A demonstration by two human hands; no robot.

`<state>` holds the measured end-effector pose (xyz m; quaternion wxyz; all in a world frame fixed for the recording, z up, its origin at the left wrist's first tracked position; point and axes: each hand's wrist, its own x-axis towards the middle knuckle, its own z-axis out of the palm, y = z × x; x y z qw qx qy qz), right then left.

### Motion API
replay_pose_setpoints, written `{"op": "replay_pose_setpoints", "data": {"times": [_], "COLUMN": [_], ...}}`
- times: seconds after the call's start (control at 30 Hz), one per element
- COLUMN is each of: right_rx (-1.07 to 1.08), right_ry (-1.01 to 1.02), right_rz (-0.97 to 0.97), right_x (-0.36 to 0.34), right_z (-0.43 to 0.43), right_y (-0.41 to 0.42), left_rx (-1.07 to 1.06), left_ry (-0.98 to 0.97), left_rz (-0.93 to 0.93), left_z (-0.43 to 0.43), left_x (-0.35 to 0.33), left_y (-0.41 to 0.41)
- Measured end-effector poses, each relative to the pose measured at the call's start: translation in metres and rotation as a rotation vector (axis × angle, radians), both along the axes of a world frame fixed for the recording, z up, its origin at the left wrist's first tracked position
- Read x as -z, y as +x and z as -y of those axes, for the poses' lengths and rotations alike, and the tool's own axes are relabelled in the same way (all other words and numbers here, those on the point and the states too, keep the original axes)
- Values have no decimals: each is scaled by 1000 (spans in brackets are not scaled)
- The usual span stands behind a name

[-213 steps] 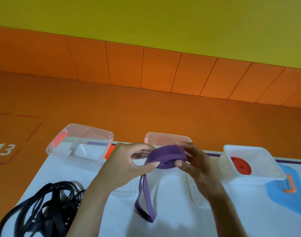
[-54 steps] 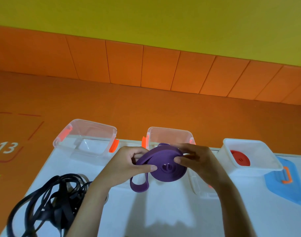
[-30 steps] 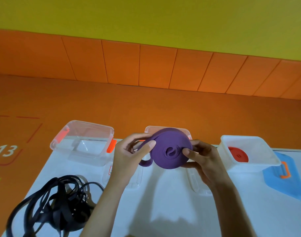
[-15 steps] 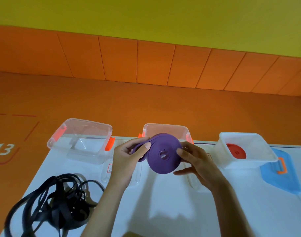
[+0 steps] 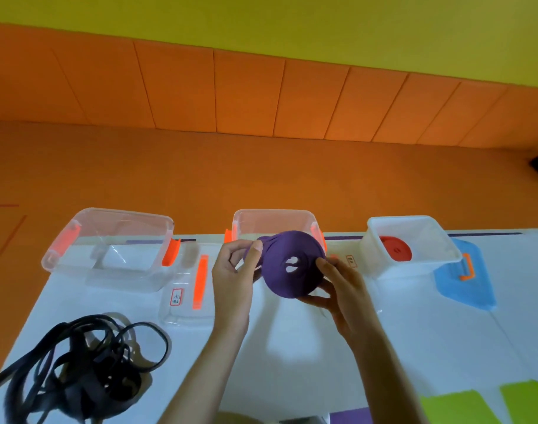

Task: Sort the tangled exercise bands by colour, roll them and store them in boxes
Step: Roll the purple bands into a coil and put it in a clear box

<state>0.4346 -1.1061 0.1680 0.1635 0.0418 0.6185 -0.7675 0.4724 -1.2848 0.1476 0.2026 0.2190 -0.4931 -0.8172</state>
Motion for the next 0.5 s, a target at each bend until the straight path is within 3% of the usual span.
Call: {"op": "replay_pose_setpoints", "data": {"times": [0.23,0.5], "right_rx": [168,222], "right_ry": [-22,-125], "right_rz": [134,275], "right_x": [16,44], "right_z": [-5,-2], "right_y": [2,-17], "left_rx": [83,151], "left_ry": [-15,-47], "left_rz": [40,210], "left_z": [-15,-20], "left_x": [24,46], "left_y": [-4,-23]}}
